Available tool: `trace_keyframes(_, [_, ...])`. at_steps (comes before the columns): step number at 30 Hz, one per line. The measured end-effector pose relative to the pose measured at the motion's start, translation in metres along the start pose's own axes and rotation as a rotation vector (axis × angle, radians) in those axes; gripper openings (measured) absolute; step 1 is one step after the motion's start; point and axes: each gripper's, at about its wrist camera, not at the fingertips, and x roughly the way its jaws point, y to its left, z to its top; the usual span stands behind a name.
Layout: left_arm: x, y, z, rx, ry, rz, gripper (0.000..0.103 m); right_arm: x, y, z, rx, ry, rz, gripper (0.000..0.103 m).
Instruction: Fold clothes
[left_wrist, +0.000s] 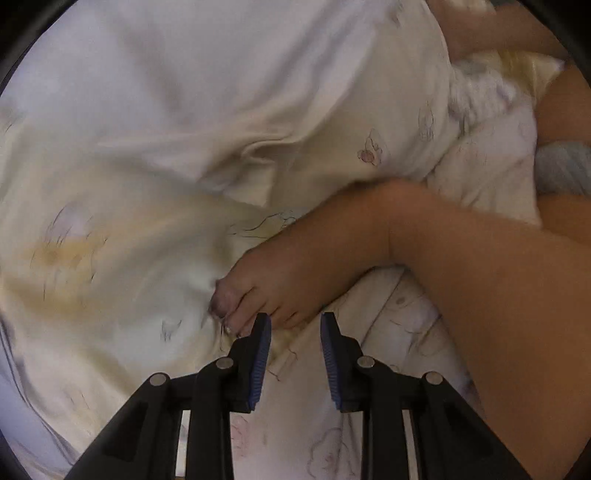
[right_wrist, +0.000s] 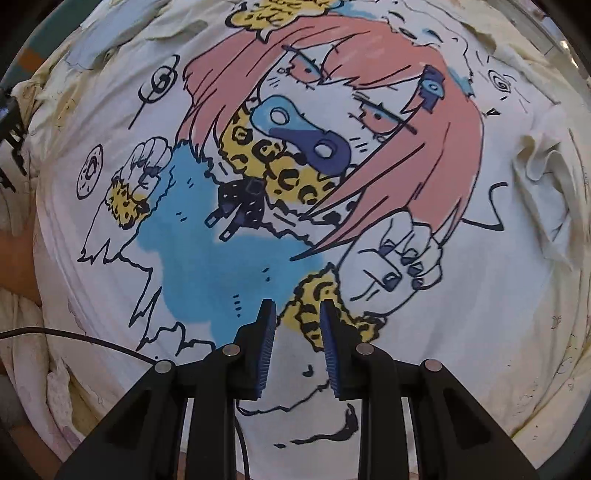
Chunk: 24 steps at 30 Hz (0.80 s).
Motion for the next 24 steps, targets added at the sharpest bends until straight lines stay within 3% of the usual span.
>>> trace_keyframes(1, [-0.011, 0.006, -0.002, -0.044, -0.063, -0.016, 0.027, 0.001, 0.001, 0.001, 0.000, 0.002, 0.002, 0.028])
trace_keyframes(2, [-0.032, 0.013, 0.003, -0.085, -0.181, -0.047, 0.027, 0.000, 0.003, 0.002, -0.002, -0.007, -0.001, 0.028])
trace_keyframes(5, [-0.082, 0.026, 0.022, -0.160, -0.483, -0.030, 0.031, -0.009, 0.004, 0.003, 0.014, -0.049, 0.015, 0.028])
trace_keyframes(7, [-0.108, 0.032, 0.047, -0.206, -0.658, 0.029, 0.042, -0.017, 0.003, 0.002, 0.021, -0.074, 0.044, 0.028])
trace_keyframes(9, [-0.128, 0.037, 0.078, -0.250, -0.811, 0.109, 0.042, -0.026, 0.002, -0.001, 0.022, -0.094, 0.083, 0.028])
trace_keyframes(11, [-0.130, 0.041, 0.112, -0.278, -0.868, 0.183, 0.042, -0.033, -0.007, -0.001, 0.037, -0.092, 0.046, 0.028])
trace_keyframes(13, [-0.119, 0.047, 0.137, -0.287, -0.837, 0.204, 0.042, -0.040, -0.016, -0.001, 0.052, -0.089, 0.009, 0.028])
trace_keyframes(15, [-0.107, 0.037, 0.155, -0.250, -0.768, 0.329, 0.042, -0.047, -0.025, -0.002, 0.067, -0.086, -0.028, 0.028])
trace_keyframes(17, [-0.110, 0.033, 0.162, -0.213, -0.759, 0.470, 0.042, -0.054, -0.034, -0.002, 0.081, -0.084, -0.065, 0.028])
trace_keyframes(18, [-0.118, 0.040, 0.160, -0.238, -0.769, 0.528, 0.047, -0.058, -0.038, -0.002, 0.089, -0.082, -0.084, 0.028])
trace_keyframes(19, [-0.125, 0.047, 0.158, -0.263, -0.779, 0.586, 0.060, -0.061, -0.042, -0.002, 0.096, -0.081, -0.102, 0.028])
trace_keyframes(21, [-0.141, 0.066, 0.147, -0.319, -0.823, 0.645, 0.070, -0.068, -0.062, 0.001, 0.126, -0.093, -0.145, 0.028])
trace_keyframes(23, [-0.153, 0.081, 0.140, -0.362, -0.864, 0.714, 0.071, -0.075, -0.092, 0.009, 0.171, -0.118, -0.194, 0.028])
trace_keyframes(24, [-0.155, 0.088, 0.140, -0.354, -0.841, 0.756, 0.071, -0.079, -0.107, 0.013, 0.194, -0.131, -0.218, 0.028])
